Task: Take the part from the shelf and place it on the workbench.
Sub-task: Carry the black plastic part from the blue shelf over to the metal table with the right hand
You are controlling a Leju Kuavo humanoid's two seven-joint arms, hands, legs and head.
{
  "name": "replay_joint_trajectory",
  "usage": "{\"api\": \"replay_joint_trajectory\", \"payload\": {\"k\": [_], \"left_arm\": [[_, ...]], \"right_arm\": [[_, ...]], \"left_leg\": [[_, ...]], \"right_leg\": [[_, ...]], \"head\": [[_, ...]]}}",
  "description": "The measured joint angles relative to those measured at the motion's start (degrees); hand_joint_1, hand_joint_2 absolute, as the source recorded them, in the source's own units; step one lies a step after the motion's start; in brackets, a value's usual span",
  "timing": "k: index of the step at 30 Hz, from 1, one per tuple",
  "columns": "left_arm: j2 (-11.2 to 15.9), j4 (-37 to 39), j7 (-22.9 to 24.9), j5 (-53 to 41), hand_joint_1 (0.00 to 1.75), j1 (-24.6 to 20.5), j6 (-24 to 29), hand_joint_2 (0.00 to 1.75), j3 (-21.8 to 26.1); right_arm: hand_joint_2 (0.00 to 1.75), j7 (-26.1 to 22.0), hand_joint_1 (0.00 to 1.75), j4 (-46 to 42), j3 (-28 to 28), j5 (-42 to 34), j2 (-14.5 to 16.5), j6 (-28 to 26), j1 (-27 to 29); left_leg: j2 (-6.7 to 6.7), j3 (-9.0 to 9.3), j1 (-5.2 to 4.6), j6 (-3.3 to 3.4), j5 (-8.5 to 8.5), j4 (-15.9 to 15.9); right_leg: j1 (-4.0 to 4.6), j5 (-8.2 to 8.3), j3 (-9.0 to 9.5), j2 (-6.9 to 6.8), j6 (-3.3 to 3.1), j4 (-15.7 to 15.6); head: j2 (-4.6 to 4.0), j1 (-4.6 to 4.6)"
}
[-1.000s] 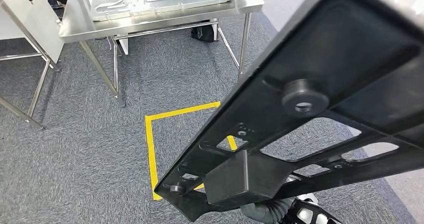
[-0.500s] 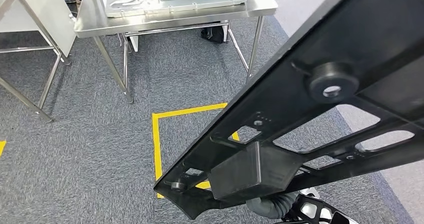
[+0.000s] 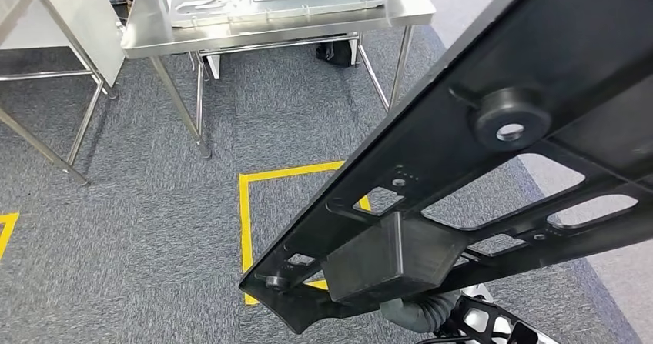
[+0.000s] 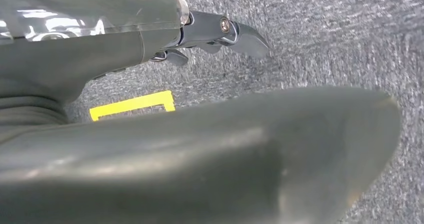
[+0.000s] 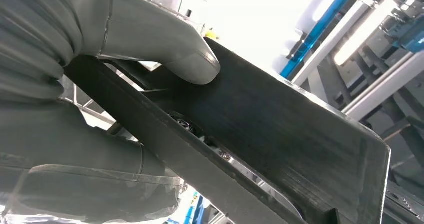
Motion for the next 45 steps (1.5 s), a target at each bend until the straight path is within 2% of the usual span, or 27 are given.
{"api": "replay_joint_trajectory", "payload": {"k": [2, 4, 5, 6, 7, 9, 10, 11, 14, 16, 17, 20, 22, 23, 25, 27, 30, 31, 33, 35, 37, 38, 39, 41, 42, 43, 45], "left_arm": [[0.0, 0.0, 0.0, -0.2, 0.0, -0.1, 0.0, 0.0, 0.0], [0.0, 0.0, -0.1, -0.2, 0.0, 0.0, 0.0, 0.0, 0.0], [0.0, 0.0, -0.1, -0.2, 0.0, 0.1, 0.0, 0.0, 0.0], [0.0, 0.0, -0.1, -0.2, 0.0, 0.3, 0.0, 0.0, 0.0], [0.0, 0.0, -0.1, -0.2, 0.0, 0.3, 0.0, 0.0, 0.0], [0.0, 0.0, -0.1, -0.3, 0.0, 0.4, 0.0, 0.0, 0.0], [0.0, 0.0, -0.2, -0.3, 0.0, 0.4, 0.0, 0.0, 0.0], [0.0, 0.0, -0.2, -0.3, 0.0, 0.4, 0.1, 0.0, 0.0], [0.1, 0.0, -0.3, -0.3, 0.0, 0.4, 0.1, 0.0, 0.0], [0.1, 0.0, -0.4, -0.3, 0.0, 0.3, 0.1, 0.0, 0.0], [0.1, 0.0, -0.4, -0.3, 0.0, 0.3, 0.1, 0.0, 0.0], [0.1, 0.0, -0.5, -0.3, 0.0, 0.3, 0.1, 0.0, 0.0], [0.1, 0.0, -0.5, -0.3, 0.0, 0.4, 0.1, 0.0, 0.0], [0.1, 0.0, -0.5, -0.3, 0.0, 0.4, 0.1, 0.0, 0.0], [0.0, 0.0, -0.5, -0.3, 0.0, 0.4, 0.1, 0.0, 0.0], [-0.1, 0.1, -0.6, -0.4, 0.0, 0.4, 0.1, 0.0, 0.0], [0.1, 0.1, -0.7, -0.4, 0.0, 0.3, 0.1, 0.0, 0.0], [0.1, 0.1, -0.7, -0.4, 0.0, 0.2, 0.1, 0.0, 0.0], [0.2, 0.1, -0.7, -0.4, 0.0, 0.1, 0.1, 0.0, 0.0], [0.2, 0.1, -0.8, -0.6, 0.0, 0.3, 0.0, 0.0, 0.0], [0.2, 0.1, -0.8, -1.0, 0.0, 0.6, 0.1, 0.0, 0.0], [0.2, 0.1, -0.8, -1.2, 0.0, 0.7, 0.1, 0.0, 0.1], [0.2, 0.1, -0.9, -1.5, 0.0, 0.8, 0.1, 0.0, 0.1], [0.2, 0.1, -0.9, -1.8, 0.0, 1.1, 0.1, 0.0, 0.2], [0.2, 0.2, -0.9, -1.9, 0.0, 1.2, 0.2, 0.0, 0.2], [0.2, 0.2, -0.9, -2.0, 0.0, 1.2, 0.2, 0.0, 0.2], [0.3, 0.2, -0.9, -2.1, 0.0, 0.8, 0.2, 0.0, 0.2]], "right_arm": [[1.75, 0.0, 1.75, 0.0, 0.0, 0.0, 0.3, 0.0, -0.1], [1.75, 0.0, 1.75, 0.1, 0.0, 0.0, 0.5, 0.0, -0.2], [1.75, 0.0, 1.75, 0.1, 0.0, -0.1, 0.5, 0.0, -0.2], [1.75, 0.0, 1.75, 0.2, 0.0, -0.1, 0.5, 0.0, -0.2], [1.75, 0.0, 1.75, 0.3, 0.0, -0.1, 0.5, 0.0, -0.2], [1.75, 0.0, 1.75, 0.3, 0.1, -0.1, 0.6, -0.1, -0.2], [1.75, 0.0, 1.75, 0.3, 0.1, -0.2, 0.6, -0.1, -0.3], [1.75, 0.0, 1.75, 0.3, 0.1, -0.2, 0.7, -0.1, -0.3], [1.75, 0.0, 1.75, 0.3, 0.1, -0.4, 0.7, -0.1, -0.5], [1.75, 0.0, 1.75, 0.3, 0.1, -0.4, 0.8, -0.1, -0.7], [1.75, 0.0, 1.75, 0.3, 0.1, -0.4, 0.8, -0.1, -0.8], [1.75, 0.0, 1.75, 0.3, 0.1, -0.5, 0.8, -0.1, -0.8], [1.75, 0.0, 1.75, 0.3, 0.1, -0.5, 0.7, -0.1, -0.8], [1.75, 0.0, 1.75, 0.3, 0.1, -0.6, 0.7, -0.1, -0.8], [1.75, 0.0, 1.75, 0.4, 0.1, -0.7, 0.7, -0.1, -0.7], [1.75, 0.0, 1.75, 0.5, 0.1, -0.8, 0.8, -0.1, -0.7], [1.75, 0.0, 1.75, 0.6, 0.1, -1.0, 0.8, -0.1, -0.8], [1.75, 0.0, 1.75, 0.6, 0.1, -1.1, 0.8, -0.1, -0.8], [1.75, 0.0, 1.75, 0.7, 0.1, -1.2, 0.8, -0.1, -0.8], [1.75, 0.0, 1.75, 0.8, 0.1, -1.2, 0.9, 0.0, -0.8], [1.75, 0.0, 1.75, 1.1, 0.0, -1.2, 0.9, 0.1, -0.7], [1.75, 0.0, 1.75, 1.3, -0.1, -1.4, 0.9, -0.1, -0.5], [1.75, 0.0, 1.75, 1.5, -0.2, -1.6, 0.9, -0.6, -0.4], [1.75, 0.0, 1.75, 2.0, -0.4, -2.1, 0.9, -1.9, -0.1], [1.75, 0.0, 1.75, 2.1, -0.5, -2.3, 0.9, -2.4, 0.0], [1.75, 0.0, 1.75, 2.1, -0.5, -2.4, 0.9, -2.7, 0.2], [1.75, 0.0, 1.75, 2.1, -0.7, -2.4, 0.9, -3.2, 0.2]], "left_leg": [[0.23, -1.7, 0.11, -0.52, -1.95, 4.3], [0.38, -6.0, 0.26, -0.84, -4.91, 11.9], [0.43, -8.06, 0.31, -0.95, -5.5, 14.9], [0.48, -9.24, 0.33, -1.01, -4.88, 16.0], [0.54, -9.31, 0.36, -1.0, -3.07, 14.8], [0.78, -6.84, 0.34, -0.7, 1.97, 7.6], [0.92, -5.36, 0.19, -0.43, 3.38, 4.2], [1.02, -4.3, 0.02, -0.05, 3.86, 2.0], [0.84, -2.98, -0.18, 1.34, 2.47, 0.6], [0.63, -1.64, -0.03, 2.12, 1.77, 0.0], [0.56, -0.85, 0.04, 2.41, 1.38, -0.3], [0.33, 1.2, 0.02, 2.75, -0.28, -0.5], [0.05, 2.91, 0.01, 2.63, -1.66, -0.5], [-0.08, 3.96, 0.01, 2.52, -2.42, -0.5], [-0.22, 5.86, -0.05, 2.21, -4.06, -0.5], [-0.31, 7.01, -0.15, 1.61, -5.44, -0.9], [-0.21, 7.9, -0.18, 0.58, -4.9, 0.3], [-0.06, 7.19, -0.15, 0.31, -4.2, 2.6], [0.22, 3.56, 0.01, -0.09, -4.26, 8.8], [0.29, -1.06, 0.15, -0.41, -7.28, 13.7], [0.36, -4.04, 0.28, -0.67, -10.34, 13.8], [0.42, -4.66, 0.33, -0.68, -10.07, 11.9], [0.5, -4.88, 0.36, -0.57, -7.81, 9.0], [0.68, -4.83, 0.12, -0.09, -0.46, 3.9], [0.78, -4.6, -0.1, 0.26, 2.12, 2.5], [0.81, -4.3, -0.33, 0.6, 3.2, 2.0], [0.68, -2.99, -0.45, 1.32, 2.52, 1.2]], "right_leg": [[-0.27, -0.01, 1.02, -0.15, -0.53, -0.4], [-0.18, -0.65, 1.75, -0.25, -0.83, -0.5], [-0.15, -1.07, 2.15, -0.26, -0.84, -0.5], [-0.14, -1.55, 2.67, -0.26, -0.79, -0.5], [-0.14, -2.09, 3.31, -0.26, -0.7, -0.5], [-0.16, -3.32, 4.84, -0.29, -0.39, -0.5], [-0.08, -3.9, 5.41, -0.3, -0.11, -0.5], [-0.02, -4.38, 5.85, -0.31, 0.21, -0.6], [0.08, -4.57, 6.51, -0.32, 1.42, -0.1], [-0.06, -3.75, 4.66, -0.24, 2.03, 3.9], [-0.15, -3.79, 2.43, -0.18, 2.22, 7.4], [-0.29, -7.5, -5.96, -0.07, 2.54, 16.7], [-0.32, -8.61, -8.7, -0.07, 2.62, 16.4], [-0.31, -7.16, -8.84, -0.07, 2.51, 13.9], [-0.04, -0.19, -8.16, 0.0, 1.91, 6.8], [0.35, 4.7, -7.62, 0.13, 1.16, 2.8], [0.31, 4.17, -5.86, 0.31, 0.12, 1.7], [0.22, 3.68, -4.82, 0.3, -0.24, 1.2], [0.15, 2.45, -2.8, 0.2, -0.75, 0.7], [0.17, 0.94, -1.06, 0.22, -0.96, 0.7], [0.17, -0.78, 1.07, 0.36, -0.94, 0.6], [0.18, -1.7, 2.28, 0.41, -0.86, 0.6], [0.2, -2.63, 3.41, 0.4, -0.74, 0.6], [0.23, -4.31, 5.28, 0.43, -0.34, 0.7], [0.19, -4.96, 5.85, 0.5, -0.02, 0.5], [0.17, -5.28, 6.32, 0.57, 0.38, 0.6], [0.03, -4.77, 6.32, 0.59, 1.27, 1.9]], "head": [[0.0, -0.01], [0.0, -0.01], [0.0, -0.01], [0.0, -0.01], [0.0, -0.01], [0.0, 0.0], [0.0, 0.0], [0.0, 0.01], [0.01, 0.01], [0.01, 0.01], [0.01, 0.02], [0.0, 0.03], [0.0, 0.03], [0.0, 0.03], [0.0, 0.03], [0.0, 0.05], [0.01, 0.02], [0.01, 0.02], [0.01, 0.02], [0.0, 0.02], [0.0, 0.01], [0.0, 0.01], [0.0, 0.02], [0.0, 0.03], [0.01, 0.02], [0.01, 0.02], [0.01, 0.02]]}}
